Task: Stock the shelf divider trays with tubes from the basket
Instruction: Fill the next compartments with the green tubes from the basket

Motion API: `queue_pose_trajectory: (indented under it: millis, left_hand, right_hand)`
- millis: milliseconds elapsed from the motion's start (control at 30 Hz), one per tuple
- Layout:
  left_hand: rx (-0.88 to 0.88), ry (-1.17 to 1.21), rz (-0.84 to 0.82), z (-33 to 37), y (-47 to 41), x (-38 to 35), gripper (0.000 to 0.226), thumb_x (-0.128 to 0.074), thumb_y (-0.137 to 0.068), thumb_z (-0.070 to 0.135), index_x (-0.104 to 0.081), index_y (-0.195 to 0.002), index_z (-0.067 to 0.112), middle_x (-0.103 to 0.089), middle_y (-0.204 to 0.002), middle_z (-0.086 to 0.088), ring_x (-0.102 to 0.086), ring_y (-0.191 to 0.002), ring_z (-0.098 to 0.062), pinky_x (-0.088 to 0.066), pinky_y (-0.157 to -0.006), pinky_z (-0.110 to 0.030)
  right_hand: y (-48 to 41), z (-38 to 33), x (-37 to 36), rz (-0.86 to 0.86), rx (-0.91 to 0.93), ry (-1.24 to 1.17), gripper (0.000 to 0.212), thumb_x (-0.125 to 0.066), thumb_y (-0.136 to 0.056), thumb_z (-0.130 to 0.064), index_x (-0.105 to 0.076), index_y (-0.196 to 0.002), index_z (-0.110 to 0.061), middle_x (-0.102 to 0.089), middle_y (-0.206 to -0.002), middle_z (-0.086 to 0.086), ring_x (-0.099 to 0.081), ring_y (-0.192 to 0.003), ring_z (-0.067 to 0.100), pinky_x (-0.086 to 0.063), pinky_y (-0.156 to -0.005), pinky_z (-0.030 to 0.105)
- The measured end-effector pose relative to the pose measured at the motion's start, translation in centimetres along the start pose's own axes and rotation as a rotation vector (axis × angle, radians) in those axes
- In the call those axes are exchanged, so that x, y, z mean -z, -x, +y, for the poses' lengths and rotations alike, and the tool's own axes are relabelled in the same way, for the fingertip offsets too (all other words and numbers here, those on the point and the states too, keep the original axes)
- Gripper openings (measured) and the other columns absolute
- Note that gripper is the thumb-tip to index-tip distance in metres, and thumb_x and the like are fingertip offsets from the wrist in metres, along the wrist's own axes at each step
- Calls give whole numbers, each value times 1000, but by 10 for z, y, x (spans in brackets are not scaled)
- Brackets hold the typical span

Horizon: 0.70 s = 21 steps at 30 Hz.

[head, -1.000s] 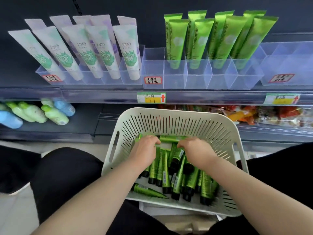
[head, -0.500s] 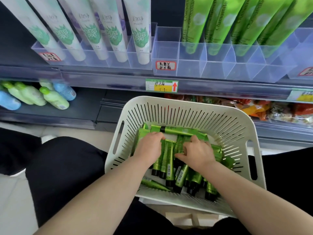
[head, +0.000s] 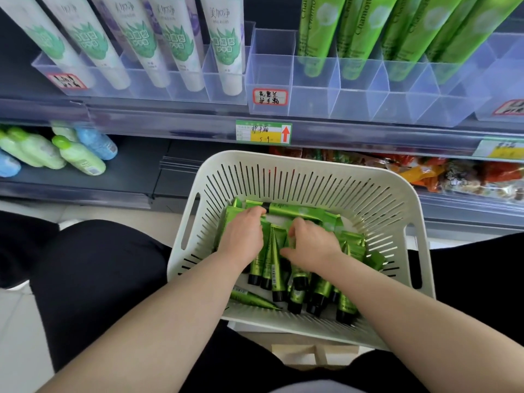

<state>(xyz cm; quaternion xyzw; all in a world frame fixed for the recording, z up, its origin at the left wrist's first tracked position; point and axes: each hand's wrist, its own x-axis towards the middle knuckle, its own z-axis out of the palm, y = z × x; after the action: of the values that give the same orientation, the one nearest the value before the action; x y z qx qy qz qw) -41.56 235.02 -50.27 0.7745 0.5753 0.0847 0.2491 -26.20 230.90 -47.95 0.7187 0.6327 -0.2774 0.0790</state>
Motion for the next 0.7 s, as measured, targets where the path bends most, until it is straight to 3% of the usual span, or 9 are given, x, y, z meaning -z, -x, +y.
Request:
queue_pose_trajectory:
  millis: [133,233,367,500,600,700]
  left_hand:
    - [18,14,13,-2,4,2,37,-51,-96,11,-50,-132,16,-60,-126,-3,-58,-113,-18,-50,-92,-35]
    - [13,14,4,-5,4,2,36,-52,-95,11,-51,-131,16,-61,-123,-2,-59,-110,-17,-51,-91,-36]
    - [12,17,-41,-3,2,0,35,-51,-96,9,-54,-130,16,-61,-125,-1,-59,-112,-15,-50,-95,-34]
    - [11,28,-120,4,1,-3,34,-54,-96,14,-54,-130,16,-64,-123,-3,-62,-109,-19,-52,-92,-38]
    - [44,-21,-151,13,-5,-4,38,-55,-96,31,-52,-130,13,-65,-118,-5,-63,-102,-22,-53,-85,-39]
    - [142,-100,-206,24,-14,-8,47,-57,-93,44,-53,-126,10,-65,-113,-8,-64,-94,-25,-53,-76,-38]
  right_hand:
    - [-10,-3,-7,6,-106,60,70,-69,-77,-50,-38,-130,-14,-49,-120,10,-54,-106,28,-49,-77,38]
    - [-13,-5,-10,-9,-121,46,78,-71,-75,-34,-31,-138,-13,-53,-109,8,-57,-95,26,-46,-63,33]
    - [-13,3,-1,35,-131,-342,68,-56,-82,-17,-26,-143,-15,-59,-85,0,-59,-69,17,-41,-50,26]
    - [0,21,11,112,-71,-417,55,-52,-90,-30,-34,-142,-24,-65,-84,-3,-51,-50,8,-34,-40,22]
    - [8,29,17,187,-74,-394,56,-46,-95,-45,-36,-143,-18,-60,-76,-7,-52,-52,5,-33,-42,22]
    - [16,32,25,251,-53,-386,52,-49,-94,-44,-43,-139,-17,-63,-97,-1,-56,-67,9,-41,-53,23]
